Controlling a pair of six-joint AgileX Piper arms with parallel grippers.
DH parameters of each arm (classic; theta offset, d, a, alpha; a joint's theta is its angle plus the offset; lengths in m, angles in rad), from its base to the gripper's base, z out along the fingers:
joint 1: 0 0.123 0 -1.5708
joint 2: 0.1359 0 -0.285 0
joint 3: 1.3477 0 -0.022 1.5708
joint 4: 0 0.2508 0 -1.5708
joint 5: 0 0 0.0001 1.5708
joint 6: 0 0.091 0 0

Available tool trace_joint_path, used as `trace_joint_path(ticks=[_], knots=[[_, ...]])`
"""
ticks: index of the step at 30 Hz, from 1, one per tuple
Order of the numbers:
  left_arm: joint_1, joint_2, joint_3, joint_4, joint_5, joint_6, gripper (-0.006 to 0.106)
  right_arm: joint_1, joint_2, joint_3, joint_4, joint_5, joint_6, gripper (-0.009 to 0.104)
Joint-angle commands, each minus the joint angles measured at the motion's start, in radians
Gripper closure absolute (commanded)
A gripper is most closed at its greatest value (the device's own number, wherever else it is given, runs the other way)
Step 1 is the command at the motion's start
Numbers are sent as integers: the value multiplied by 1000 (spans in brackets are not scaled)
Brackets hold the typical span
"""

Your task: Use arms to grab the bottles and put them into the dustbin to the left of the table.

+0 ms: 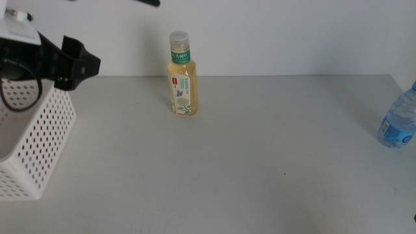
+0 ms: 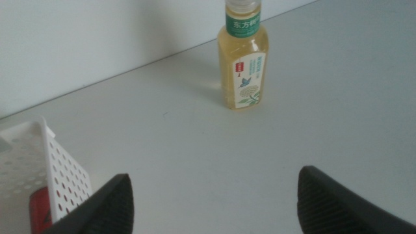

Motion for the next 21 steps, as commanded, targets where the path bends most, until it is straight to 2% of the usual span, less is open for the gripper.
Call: trace_joint_path(ticks=[1, 12, 15, 21], knots=[[-36, -72, 44, -18, -136, -21, 20, -7, 13, -10, -9, -80, -3, 1], [-75, -219, 258, -3, -190, -22, 21, -7, 13, -10, -9, -80, -3, 1], [-91, -283, 372, 6, -333, -43, 19, -7, 13, -10, -9, -80, -3, 1], [-160, -359, 606, 63, -744, -188, 12, -7, 13, -10, -9, -80, -3, 1]])
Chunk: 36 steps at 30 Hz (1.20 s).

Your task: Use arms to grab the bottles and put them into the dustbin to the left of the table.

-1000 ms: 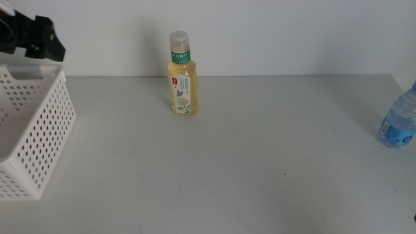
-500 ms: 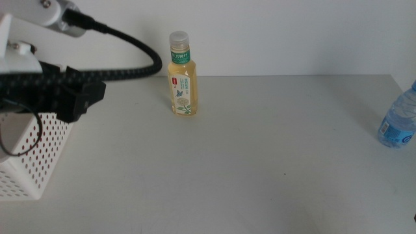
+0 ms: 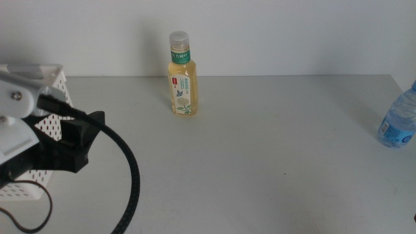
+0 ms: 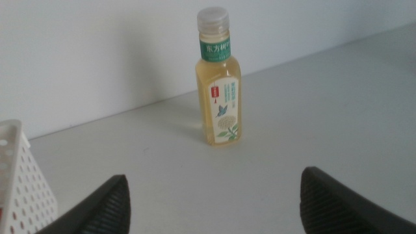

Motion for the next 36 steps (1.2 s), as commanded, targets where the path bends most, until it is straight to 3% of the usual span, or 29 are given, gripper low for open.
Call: trace_joint_path(ticks=[1, 4, 8, 16, 25, 32, 36], knots=[[-23, -16, 45, 11, -219, -100, 11, -7, 13, -10, -9, -80, -3, 1], [-37, -16, 106, 30, -301, -259, 9, -7, 13, -10, -9, -80, -3, 1], [-38, 10, 134, 194, -326, -405, 9, -7, 13, -10, -9, -80, -3, 1], [-37, 138, 134, 338, -444, -384, 9, -7, 13, -10, -9, -80, -3, 1], [-37, 377, 134, 336, -744, -384, 9, -7, 13, -10, -9, -80, -3, 1], [-37, 634, 94, 284, -1050, -394, 9, -7, 13, -10, -9, -80, -3, 1], [-37, 737, 31, 252, -1064, -425, 9, -7, 13, -10, -9, -80, -3, 1]])
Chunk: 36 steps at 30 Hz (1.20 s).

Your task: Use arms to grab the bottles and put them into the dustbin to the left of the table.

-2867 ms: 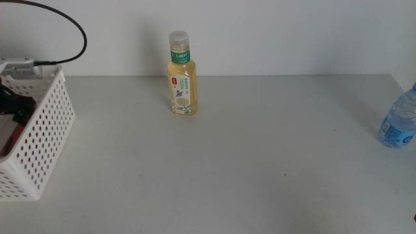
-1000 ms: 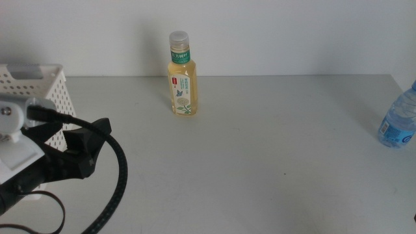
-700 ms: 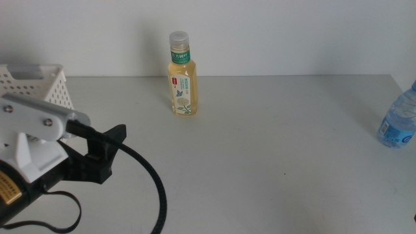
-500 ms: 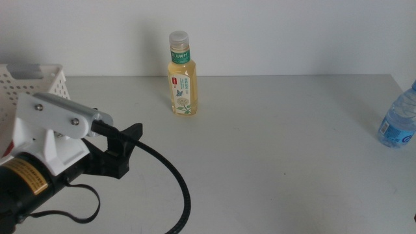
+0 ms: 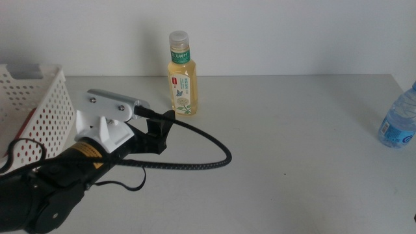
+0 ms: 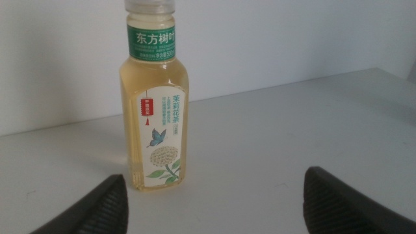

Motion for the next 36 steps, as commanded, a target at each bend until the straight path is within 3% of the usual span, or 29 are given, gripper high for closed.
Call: trace_joint_path(ticks=[1, 11, 36], knots=[[-7, 27, -73, -36, -100, -18, 9, -7, 13, -10, -9, -80, -3, 1], [-6, 201, -364, -37, 104, 35, 9, -7, 13, -10, -9, -80, -3, 1], [14, 573, -796, -98, 130, 69, 9, -7, 13, -10, -9, -80, -3, 1]])
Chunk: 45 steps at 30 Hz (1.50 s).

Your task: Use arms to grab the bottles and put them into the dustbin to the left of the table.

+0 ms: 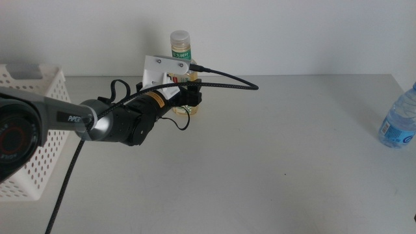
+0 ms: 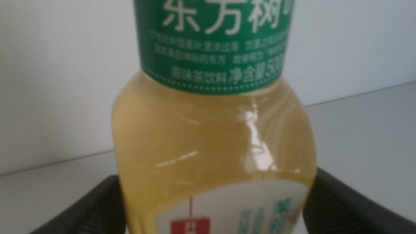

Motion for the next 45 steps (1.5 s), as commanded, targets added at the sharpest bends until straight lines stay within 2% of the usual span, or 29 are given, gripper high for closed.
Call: trace_joint_path(ticks=[1, 8, 11, 14, 17, 18, 20, 21, 29, 35, 42, 45], knots=[[2, -26, -70, -16, -76, -4, 9, -7, 13, -10, -9, -80, -3, 1], [2, 60, -166, -39, -83, -4, 10, -7, 13, -10, -9, -80, -3, 1], [1, 83, -185, -31, -82, -7, 18, -7, 13, -10, -9, -80, -3, 1], [1, 86, -185, -31, -76, -7, 36, -7, 13, -10, -9, -80, -3, 1], [1, 79, -184, -31, -79, -9, 67, -7, 13, -10, -9, -80, -3, 1], [0, 55, -179, -22, -45, -9, 87, -7, 13, -10, -9, -80, -3, 1], [0, 7, -158, -1, 19, -9, 99, -7, 13, -10, -9, -80, -3, 1], [0, -27, -140, -1, 58, -7, 102, -7, 13, -10, -9, -80, -3, 1], [-2, -363, 51, -1, 302, -7, 102, -7, 13, -10, -9, -80, -3, 1], [7, -640, 134, -33, 620, -11, 102, -7, 13, -10, -9, -80, -3, 1], [147, -774, -91, -32, 1203, 8, 102, -7, 13, -10, -9, -80, -3, 1], [248, -774, -212, -53, 1432, 109, 102, -7, 13, -10, -9, -80, -3, 1]])
